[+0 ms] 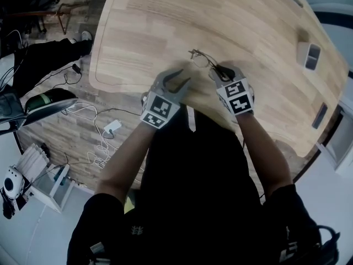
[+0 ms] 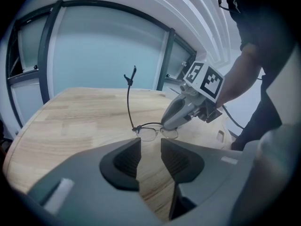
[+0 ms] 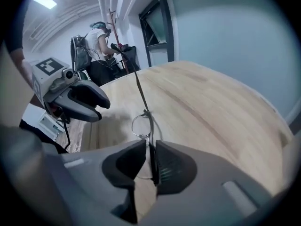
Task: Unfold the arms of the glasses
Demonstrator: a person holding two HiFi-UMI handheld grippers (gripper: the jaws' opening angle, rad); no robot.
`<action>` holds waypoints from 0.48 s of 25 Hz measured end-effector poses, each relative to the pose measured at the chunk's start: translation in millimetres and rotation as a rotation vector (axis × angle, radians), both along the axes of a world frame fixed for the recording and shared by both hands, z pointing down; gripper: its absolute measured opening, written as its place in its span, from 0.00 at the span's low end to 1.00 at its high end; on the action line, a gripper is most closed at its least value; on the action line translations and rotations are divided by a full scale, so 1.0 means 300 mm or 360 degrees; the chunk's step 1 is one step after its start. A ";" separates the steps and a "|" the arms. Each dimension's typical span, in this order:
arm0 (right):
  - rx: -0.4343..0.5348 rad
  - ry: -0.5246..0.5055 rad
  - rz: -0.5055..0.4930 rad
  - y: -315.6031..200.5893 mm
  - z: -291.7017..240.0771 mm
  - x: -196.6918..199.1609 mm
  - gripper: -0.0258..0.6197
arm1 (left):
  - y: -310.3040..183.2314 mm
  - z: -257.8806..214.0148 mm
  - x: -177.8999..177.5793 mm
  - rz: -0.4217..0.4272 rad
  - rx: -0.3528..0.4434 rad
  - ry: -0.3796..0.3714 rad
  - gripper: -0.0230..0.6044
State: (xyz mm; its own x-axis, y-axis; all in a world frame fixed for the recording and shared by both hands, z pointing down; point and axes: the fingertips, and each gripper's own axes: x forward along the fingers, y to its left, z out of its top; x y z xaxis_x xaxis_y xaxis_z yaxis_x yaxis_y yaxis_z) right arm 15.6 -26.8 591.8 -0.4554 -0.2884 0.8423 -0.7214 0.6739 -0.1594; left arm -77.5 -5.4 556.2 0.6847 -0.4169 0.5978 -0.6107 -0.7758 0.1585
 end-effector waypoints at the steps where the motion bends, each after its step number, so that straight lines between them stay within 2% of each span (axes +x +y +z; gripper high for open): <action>1: 0.0019 0.0002 -0.0013 0.002 0.000 0.000 0.14 | 0.003 -0.003 0.007 0.0007 0.0003 0.0004 0.26; 5: 0.0100 -0.0040 -0.0060 0.000 -0.008 0.002 0.09 | 0.010 -0.011 0.018 0.0023 0.0011 0.0017 0.26; 12: 0.0206 -0.0239 -0.0065 0.013 -0.061 -0.004 0.09 | -0.006 -0.020 0.032 0.0028 0.0023 0.0053 0.27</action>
State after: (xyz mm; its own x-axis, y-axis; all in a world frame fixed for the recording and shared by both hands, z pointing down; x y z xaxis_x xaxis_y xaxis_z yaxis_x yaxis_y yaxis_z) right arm 14.4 -22.9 573.7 -0.5866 -0.3686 0.7212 -0.6678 0.7239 -0.1733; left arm -67.9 -7.1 550.2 0.7115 -0.4129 0.5686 -0.5915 -0.7887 0.1674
